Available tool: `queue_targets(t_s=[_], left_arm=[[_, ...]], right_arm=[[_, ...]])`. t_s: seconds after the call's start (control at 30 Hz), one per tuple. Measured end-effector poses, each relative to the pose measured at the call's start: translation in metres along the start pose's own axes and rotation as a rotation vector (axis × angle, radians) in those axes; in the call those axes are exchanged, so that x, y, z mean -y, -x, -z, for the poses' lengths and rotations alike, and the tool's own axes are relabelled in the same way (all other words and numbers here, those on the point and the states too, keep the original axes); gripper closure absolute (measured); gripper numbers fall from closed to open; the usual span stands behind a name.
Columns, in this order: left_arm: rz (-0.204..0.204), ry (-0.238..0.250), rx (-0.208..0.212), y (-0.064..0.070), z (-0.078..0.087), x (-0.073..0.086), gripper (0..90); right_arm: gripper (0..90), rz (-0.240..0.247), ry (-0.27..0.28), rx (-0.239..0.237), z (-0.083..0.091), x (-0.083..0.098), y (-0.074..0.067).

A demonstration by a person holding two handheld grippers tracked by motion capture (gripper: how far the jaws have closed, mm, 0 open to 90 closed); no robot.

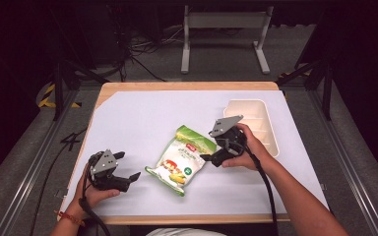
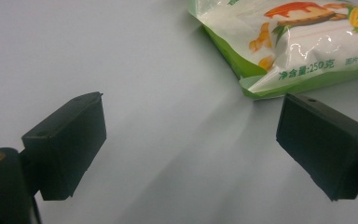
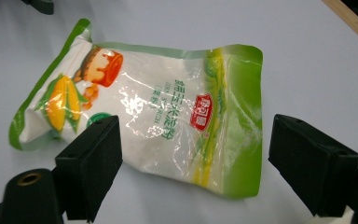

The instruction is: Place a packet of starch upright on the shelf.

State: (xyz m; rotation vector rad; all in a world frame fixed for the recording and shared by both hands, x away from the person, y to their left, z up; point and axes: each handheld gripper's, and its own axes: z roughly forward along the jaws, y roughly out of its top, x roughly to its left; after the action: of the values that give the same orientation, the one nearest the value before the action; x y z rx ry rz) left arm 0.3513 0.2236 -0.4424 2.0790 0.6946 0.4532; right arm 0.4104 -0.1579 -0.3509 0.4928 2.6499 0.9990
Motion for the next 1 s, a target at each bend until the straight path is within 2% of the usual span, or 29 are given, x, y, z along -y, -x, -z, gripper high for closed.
queue_targets(t_s=[0.1, 0.13, 0.2, 0.33, 0.5, 0.6, 0.7, 0.8, 0.87, 0.93, 1.0], left_arm=[[-0.009, 0.001, 0.003, 0.000, 0.000, -0.001, 9.2], [-0.008, 0.004, 0.004, 0.001, 0.000, -0.001, 9.2], [-0.006, 0.007, 0.005, 0.001, 0.000, -0.001, 9.2], [-0.013, 0.011, 0.005, 0.002, 0.001, -0.001, 9.2], [-0.018, 0.009, 0.013, 0.002, 0.001, -0.001, 9.2], [-0.024, 0.007, 0.017, 0.002, 0.000, -0.001, 9.2], [-0.025, 0.006, 0.014, 0.003, 0.000, -0.002, 9.2], [-0.028, 0.002, 0.021, 0.003, -0.001, -0.002, 9.2], [-0.030, -0.003, 0.025, 0.003, -0.002, -0.002, 9.1], [-0.029, -0.005, 0.034, 0.003, -0.003, -0.002, 9.1], [-0.034, -0.010, 0.034, 0.004, -0.003, -0.002, 9.1]], right_arm=[[15.4, -0.016, -0.041, -0.036, -0.016, -0.009, 0.008], [15.4, -0.021, -0.055, -0.030, -0.022, -0.012, 0.010], [14.7, -0.033, -0.082, -0.049, -0.034, -0.017, 0.014], [12.9, -0.039, -0.165, -0.026, -0.058, -0.024, 0.021], [12.5, -0.077, -0.198, -0.026, -0.079, -0.028, 0.030], [11.7, -0.102, -0.250, -0.042, -0.092, -0.027, 0.035], [11.4, -0.114, -0.287, -0.031, -0.102, -0.026, 0.039], [10.5, -0.142, -0.297, -0.011, -0.108, -0.026, 0.047], [9.2, -0.179, -0.311, -0.013, -0.111, -0.027, 0.053], [9.2, -0.199, -0.317, -0.023, -0.113, -0.027, 0.056], [10.2, -0.220, -0.324, -0.057, -0.115, -0.025, 0.058]])
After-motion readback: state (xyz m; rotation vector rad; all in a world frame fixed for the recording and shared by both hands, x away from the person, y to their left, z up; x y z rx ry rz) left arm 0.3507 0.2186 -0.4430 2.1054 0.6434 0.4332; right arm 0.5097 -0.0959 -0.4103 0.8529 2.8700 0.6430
